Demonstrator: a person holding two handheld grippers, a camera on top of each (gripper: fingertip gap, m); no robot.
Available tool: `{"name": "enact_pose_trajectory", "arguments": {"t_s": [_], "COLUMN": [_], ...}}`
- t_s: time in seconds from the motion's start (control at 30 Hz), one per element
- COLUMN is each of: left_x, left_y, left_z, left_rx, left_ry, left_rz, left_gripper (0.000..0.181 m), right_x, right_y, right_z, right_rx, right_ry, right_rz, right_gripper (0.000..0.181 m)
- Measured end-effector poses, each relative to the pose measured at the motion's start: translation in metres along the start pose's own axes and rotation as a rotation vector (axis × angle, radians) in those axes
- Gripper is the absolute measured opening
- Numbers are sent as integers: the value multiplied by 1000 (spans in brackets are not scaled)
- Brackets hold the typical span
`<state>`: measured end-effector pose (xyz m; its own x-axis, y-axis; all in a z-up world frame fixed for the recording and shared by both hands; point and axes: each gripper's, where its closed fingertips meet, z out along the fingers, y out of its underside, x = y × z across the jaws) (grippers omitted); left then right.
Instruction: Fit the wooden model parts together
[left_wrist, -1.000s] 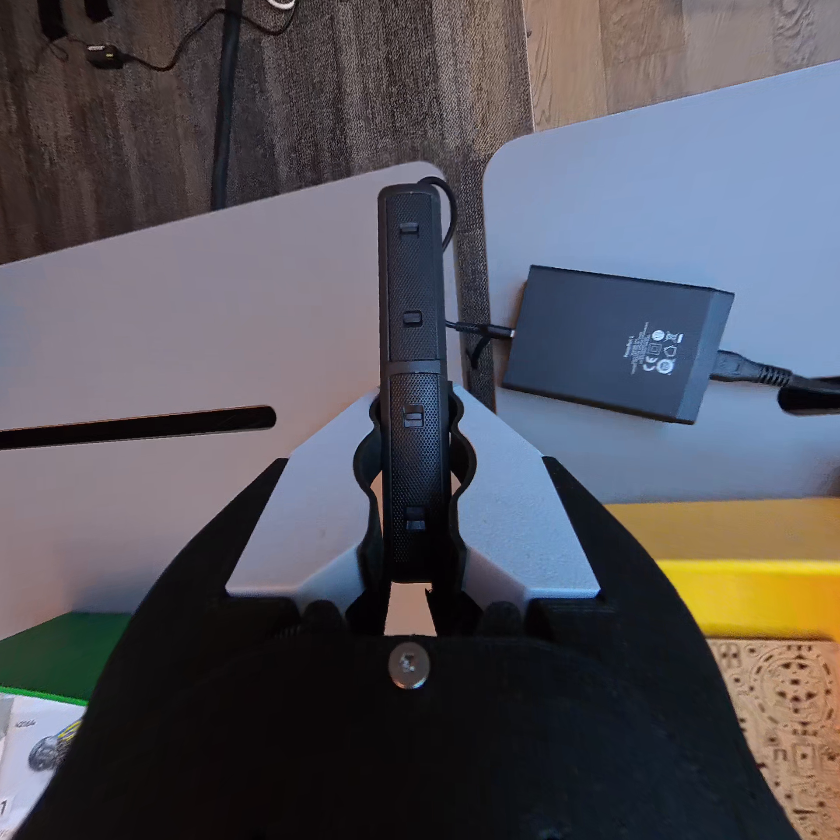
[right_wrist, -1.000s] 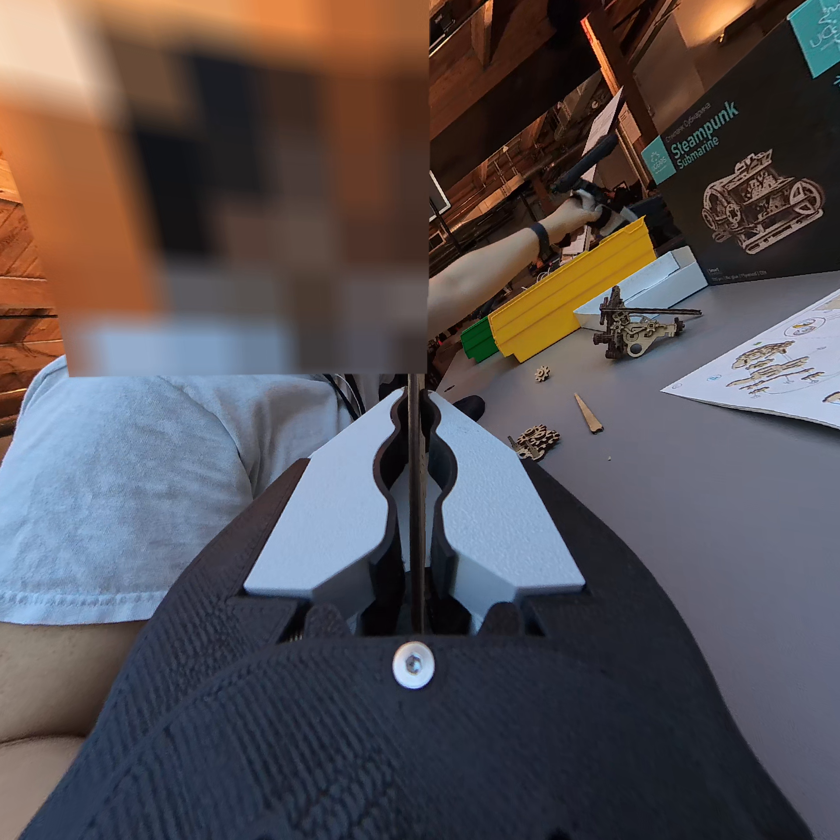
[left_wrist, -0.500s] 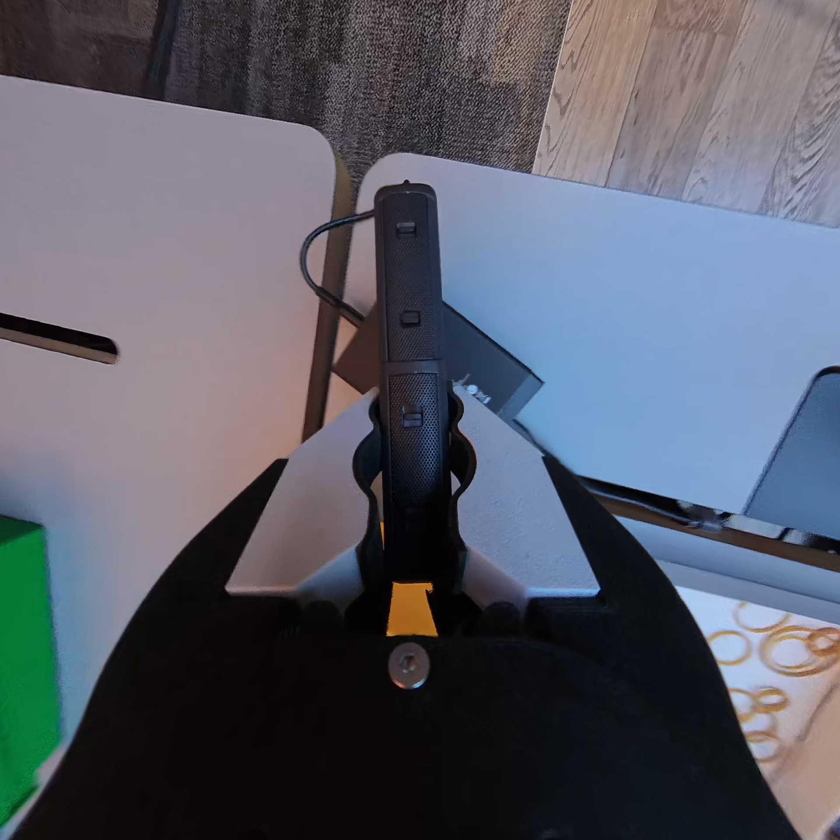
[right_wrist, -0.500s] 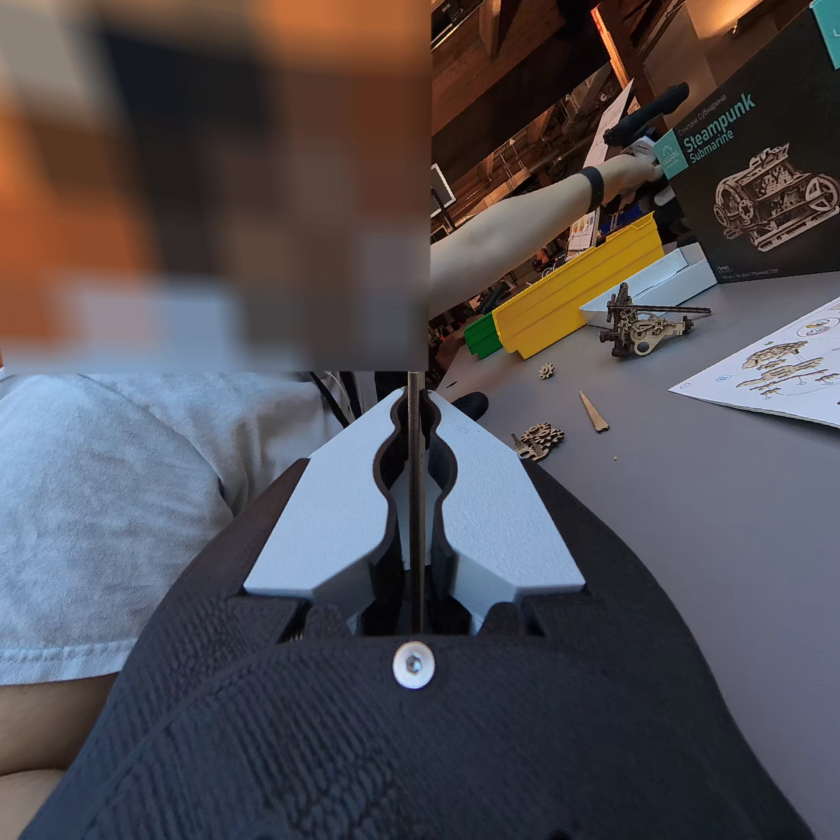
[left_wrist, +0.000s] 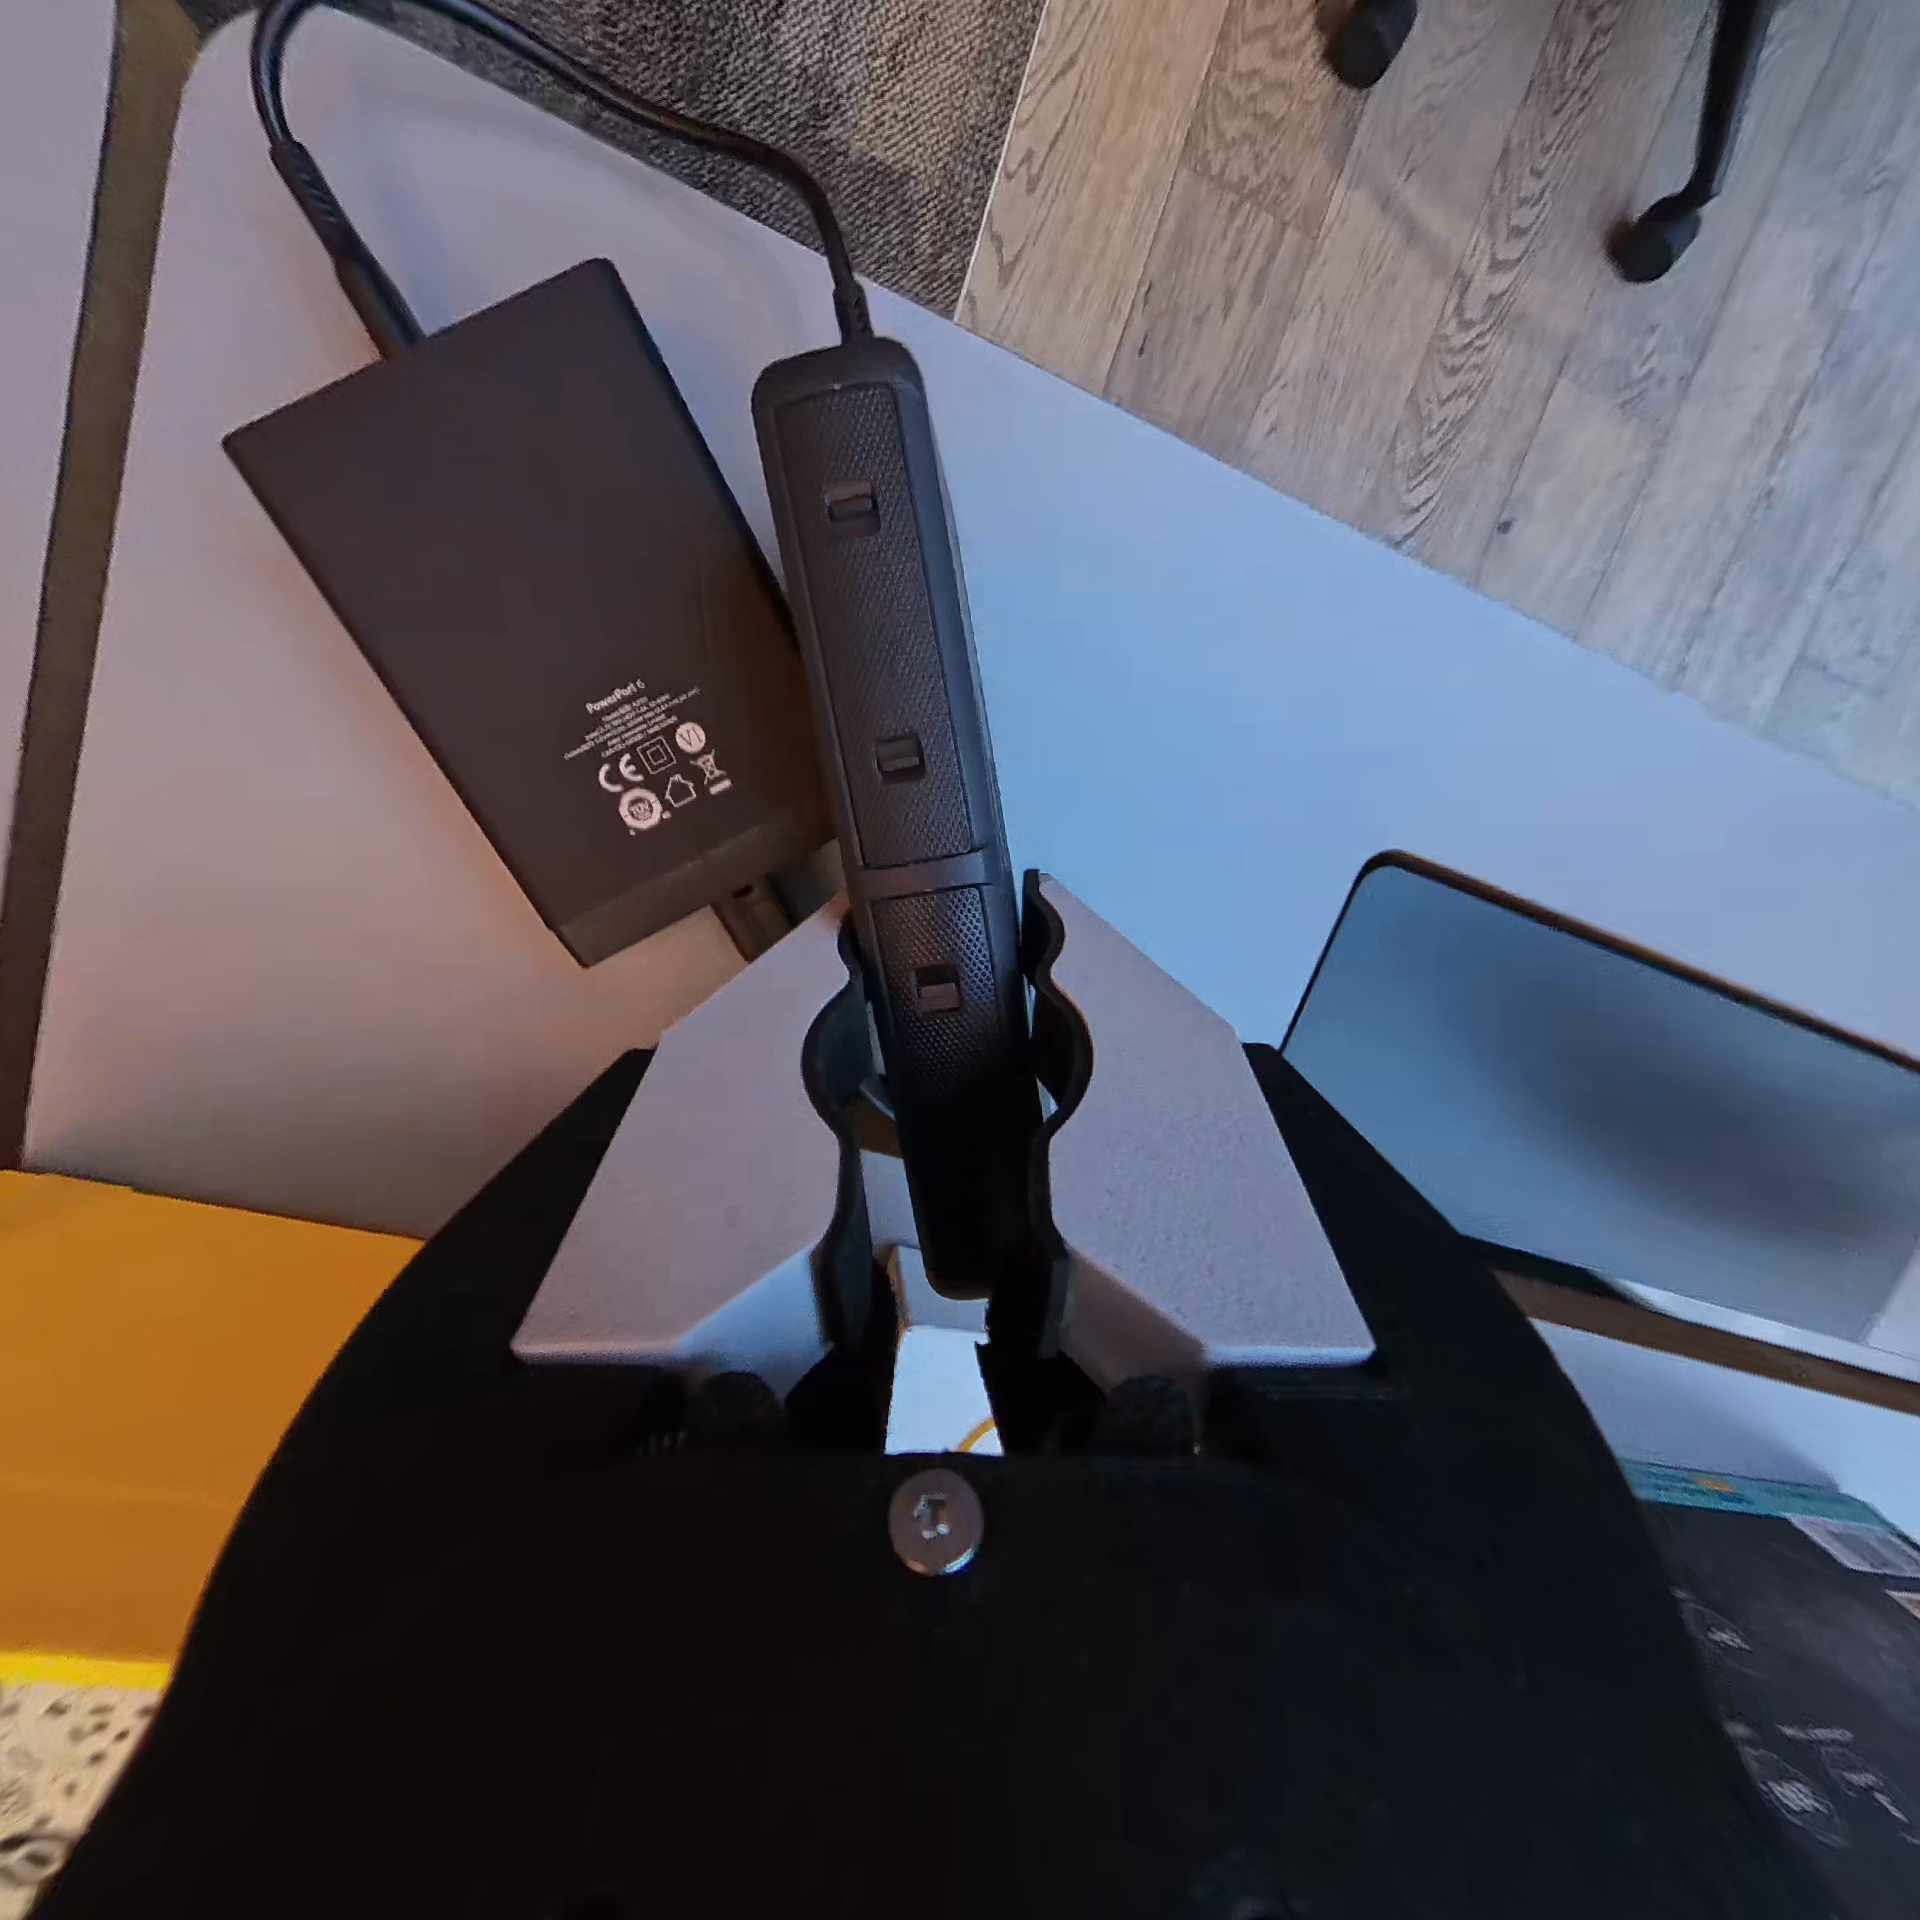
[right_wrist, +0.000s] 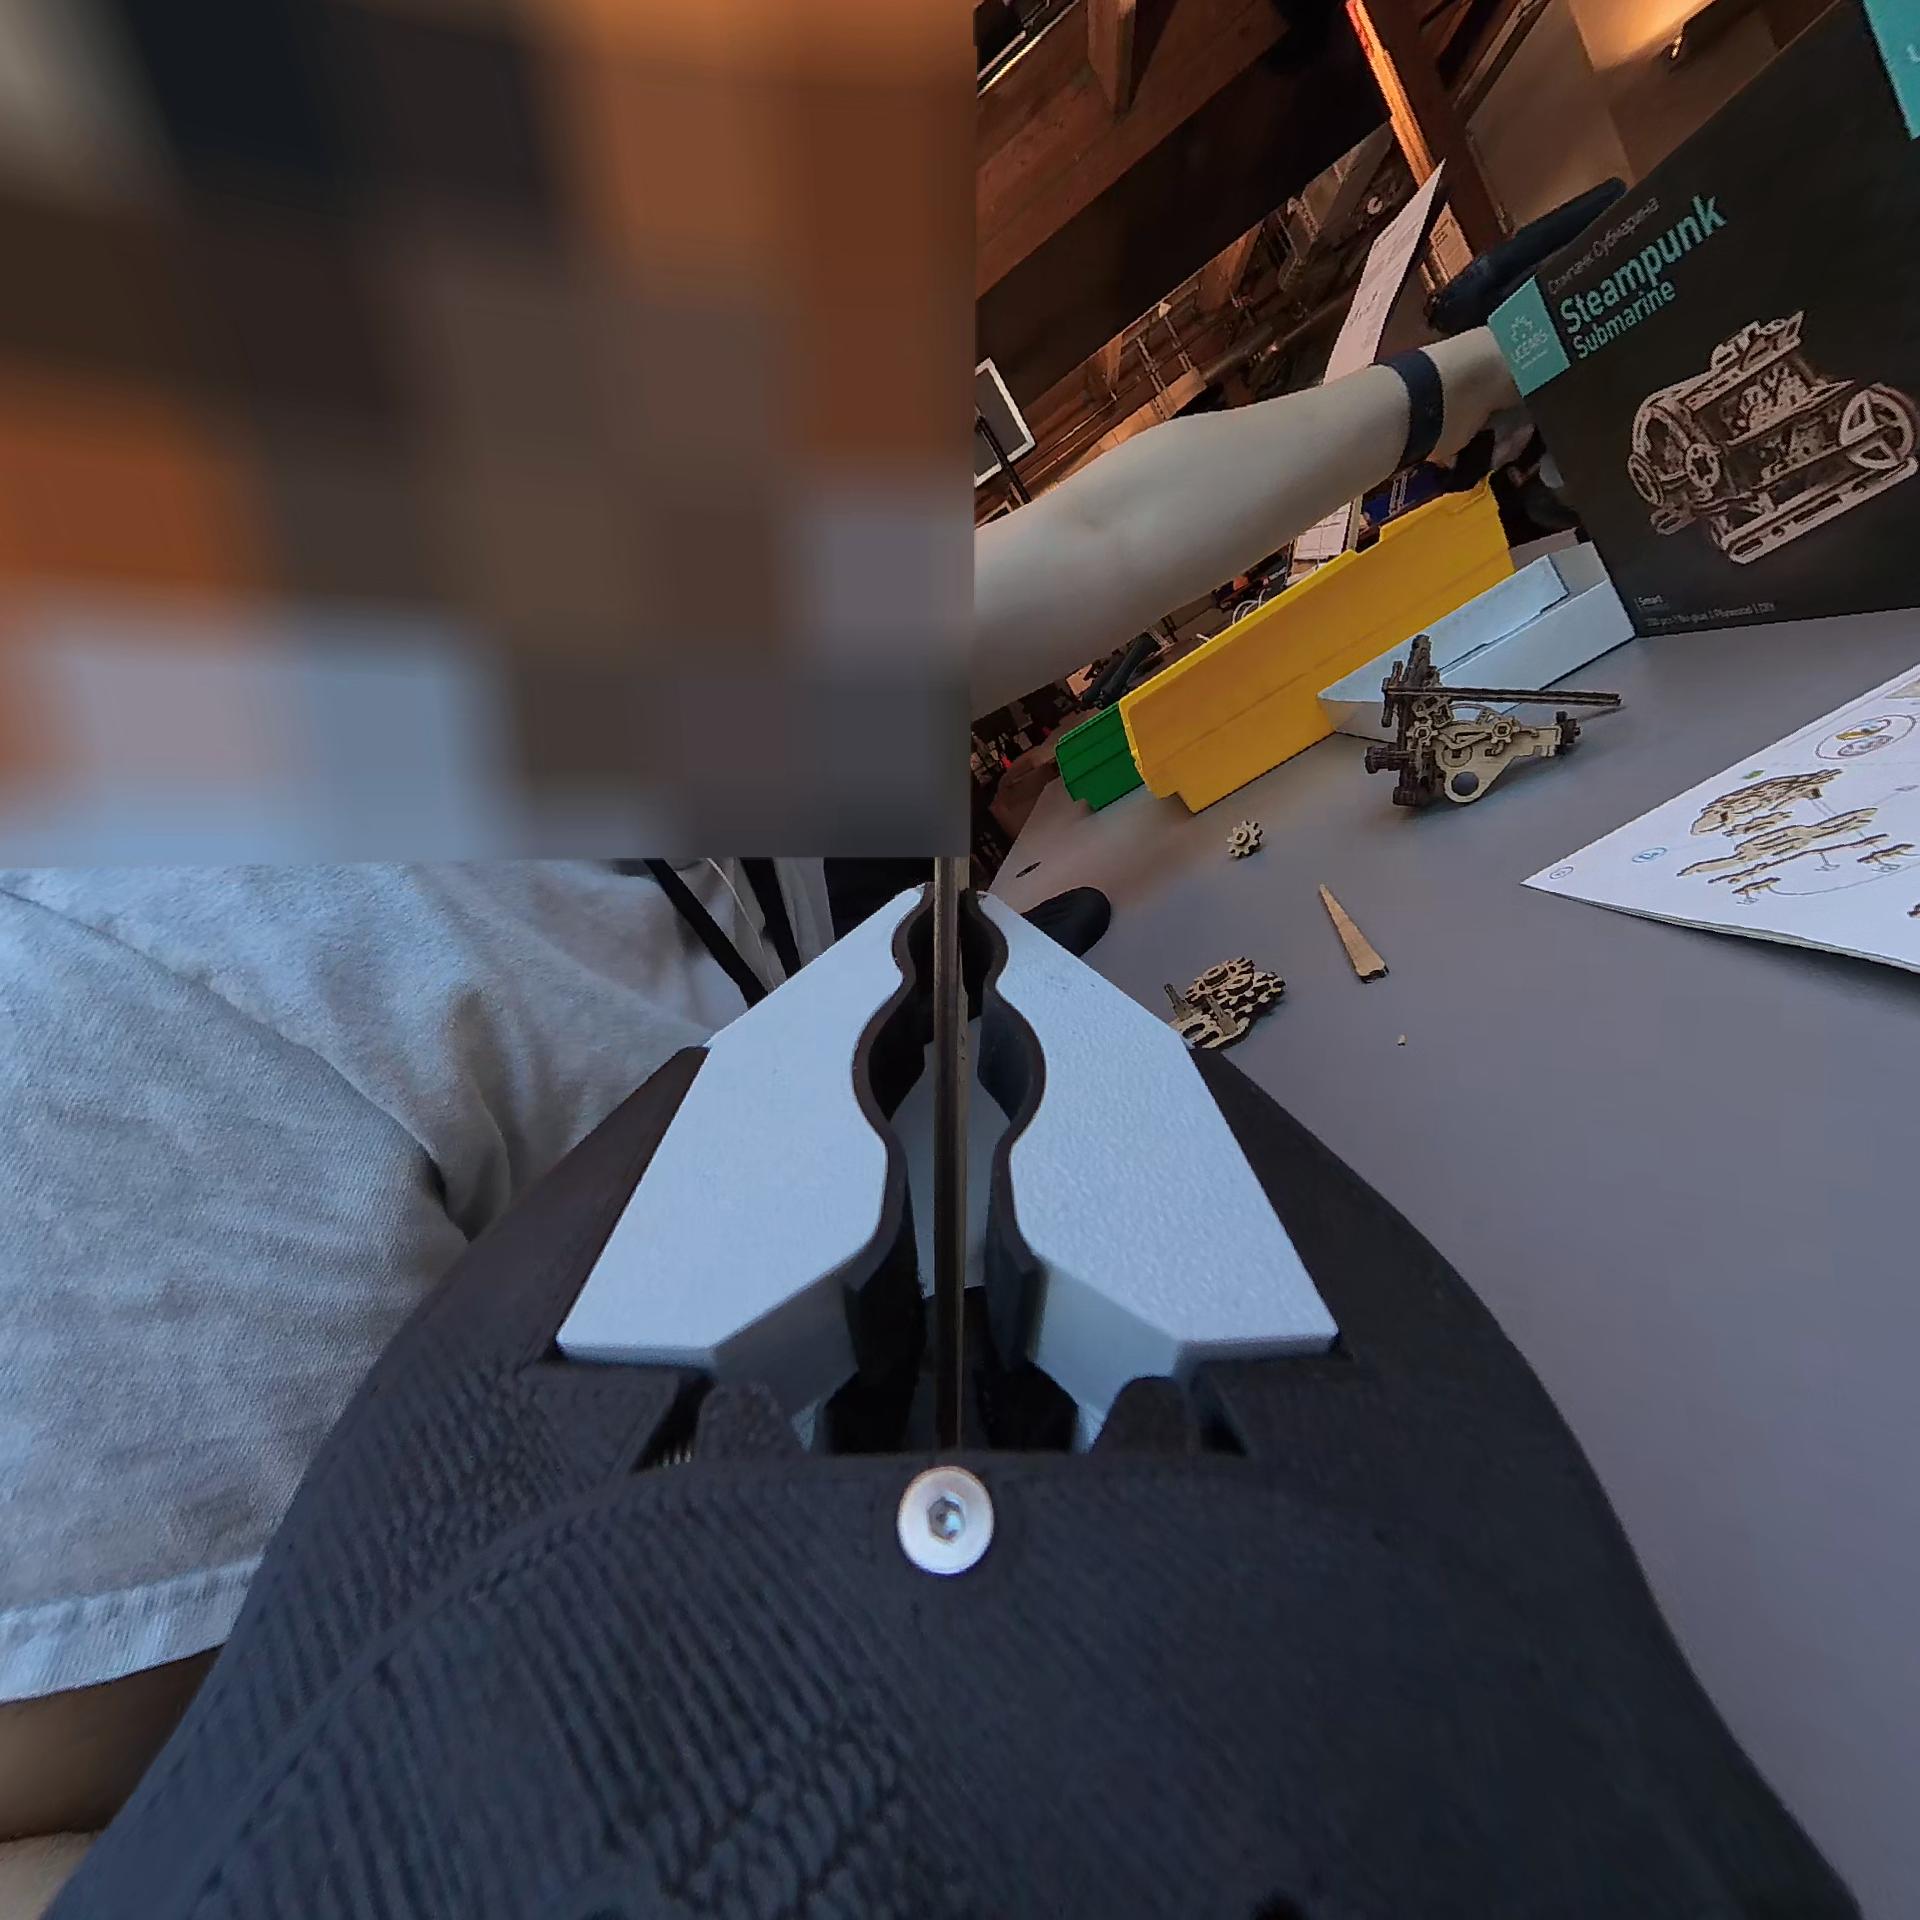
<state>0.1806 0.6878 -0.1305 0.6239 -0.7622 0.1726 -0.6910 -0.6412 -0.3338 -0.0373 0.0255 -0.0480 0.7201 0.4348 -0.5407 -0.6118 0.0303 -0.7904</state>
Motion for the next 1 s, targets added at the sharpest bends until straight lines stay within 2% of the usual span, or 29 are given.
{"name": "enact_pose_trajectory", "arguments": {"t_s": [0.1, 0.17, 0.27, 0.5, 0.67, 1.0], "left_x": [2, 8, 23, 35, 28, 24], "left_y": [7, 12, 26, 33, 35, 30], "left_z": [5, 10, 20, 18, 16, 10], "left_rx": [-44, -64, -102, -86, -85, -20], "left_ry": [-124, -156, -125, -172, -174, -104], "left_rz": [106, 129, 99, 171, 151, 136], "left_gripper": [24, 24, 24, 33, 26, 27], "right_x": [-1, -2, -2, -2, -3, -1], "right_y": [0, 1, 2, 3, 3, 3], "right_z": [0, 0, 1, 1, 2, 2], "right_rx": [-1, -5, -13, -21, -21, -23], "right_ry": [-5, -9, -14, -14, -14, -16], "right_rz": [-1, -1, 0, 3, -2, 9], "right_gripper": [0, 0, 0, 0, 0, 0]}}
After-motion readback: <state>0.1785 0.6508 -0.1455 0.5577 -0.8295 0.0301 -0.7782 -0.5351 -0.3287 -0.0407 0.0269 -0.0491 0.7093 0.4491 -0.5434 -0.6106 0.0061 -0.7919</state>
